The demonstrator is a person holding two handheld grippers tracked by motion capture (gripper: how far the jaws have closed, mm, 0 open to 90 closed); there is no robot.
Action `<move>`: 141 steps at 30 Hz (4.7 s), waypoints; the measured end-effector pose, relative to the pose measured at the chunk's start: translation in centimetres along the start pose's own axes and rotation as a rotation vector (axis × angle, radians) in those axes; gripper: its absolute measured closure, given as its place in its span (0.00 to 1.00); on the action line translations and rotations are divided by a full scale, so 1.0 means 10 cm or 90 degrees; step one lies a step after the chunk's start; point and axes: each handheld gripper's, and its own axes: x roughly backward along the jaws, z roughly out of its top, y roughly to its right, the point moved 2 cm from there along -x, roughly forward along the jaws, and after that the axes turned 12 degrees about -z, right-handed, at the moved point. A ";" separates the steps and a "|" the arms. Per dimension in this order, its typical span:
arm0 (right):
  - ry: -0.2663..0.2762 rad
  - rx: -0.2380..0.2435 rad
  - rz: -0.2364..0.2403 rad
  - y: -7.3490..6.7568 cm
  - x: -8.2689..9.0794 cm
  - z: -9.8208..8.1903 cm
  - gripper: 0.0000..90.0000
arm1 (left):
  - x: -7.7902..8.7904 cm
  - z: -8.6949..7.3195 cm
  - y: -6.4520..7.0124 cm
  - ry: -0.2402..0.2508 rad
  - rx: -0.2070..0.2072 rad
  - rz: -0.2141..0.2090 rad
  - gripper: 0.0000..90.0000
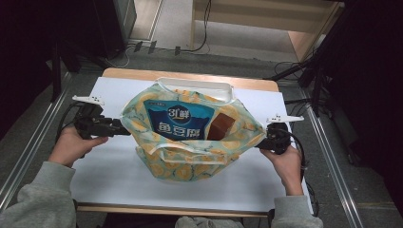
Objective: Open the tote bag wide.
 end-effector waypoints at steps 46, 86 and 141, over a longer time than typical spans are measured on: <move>0.037 0.077 0.094 -0.18 0.95 1.01 0.59 | 0.53 0.94 0.73 -0.044 -0.085 -0.038 0.51; 0.021 0.124 0.098 -0.52 0.98 0.92 0.70 | 0.17 1.01 0.85 -0.082 -0.121 -0.013 0.82; -0.061 0.073 0.100 -0.24 0.17 0.99 0.95 | -0.12 0.69 0.03 -0.065 0.001 -0.033 0.98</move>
